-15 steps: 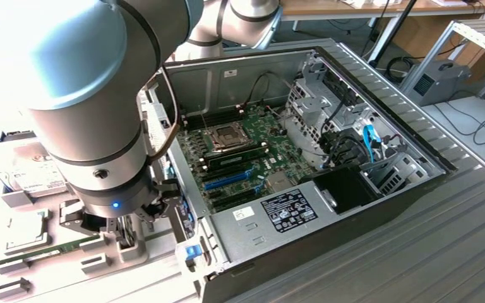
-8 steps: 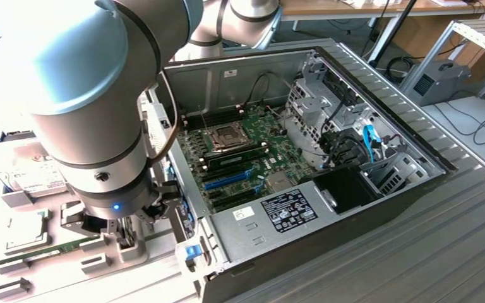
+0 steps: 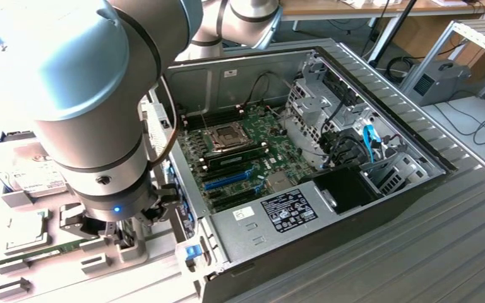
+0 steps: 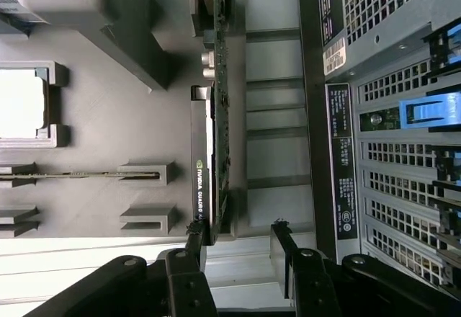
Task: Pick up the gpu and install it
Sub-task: 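Pick up the gpu and move the gpu toward the slot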
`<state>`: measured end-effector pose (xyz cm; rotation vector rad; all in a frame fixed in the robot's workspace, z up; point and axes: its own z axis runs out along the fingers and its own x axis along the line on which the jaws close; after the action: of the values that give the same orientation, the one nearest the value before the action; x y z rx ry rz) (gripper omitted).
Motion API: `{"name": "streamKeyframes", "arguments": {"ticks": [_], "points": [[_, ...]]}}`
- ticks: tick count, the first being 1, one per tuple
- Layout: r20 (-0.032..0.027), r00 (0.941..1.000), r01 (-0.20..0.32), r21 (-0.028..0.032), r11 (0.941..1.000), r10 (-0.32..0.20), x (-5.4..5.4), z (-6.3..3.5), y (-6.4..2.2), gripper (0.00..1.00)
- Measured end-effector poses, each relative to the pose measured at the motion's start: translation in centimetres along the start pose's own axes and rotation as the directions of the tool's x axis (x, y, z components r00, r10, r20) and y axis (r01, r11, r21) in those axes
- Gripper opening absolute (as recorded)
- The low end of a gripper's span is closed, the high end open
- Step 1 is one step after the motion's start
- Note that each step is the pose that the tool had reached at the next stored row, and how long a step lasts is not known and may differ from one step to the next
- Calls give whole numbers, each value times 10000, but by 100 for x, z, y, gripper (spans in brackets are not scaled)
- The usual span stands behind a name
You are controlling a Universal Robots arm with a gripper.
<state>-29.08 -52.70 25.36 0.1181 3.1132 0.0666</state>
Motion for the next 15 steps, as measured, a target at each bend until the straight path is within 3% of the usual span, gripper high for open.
{"name": "streamKeyframes", "arguments": {"ticks": [7,15], "points": [[12,10000,0,-8,10000,0,-1,7,1,48],[16,10000,0,-8,10000,0,-2,-69,4,48]]}}
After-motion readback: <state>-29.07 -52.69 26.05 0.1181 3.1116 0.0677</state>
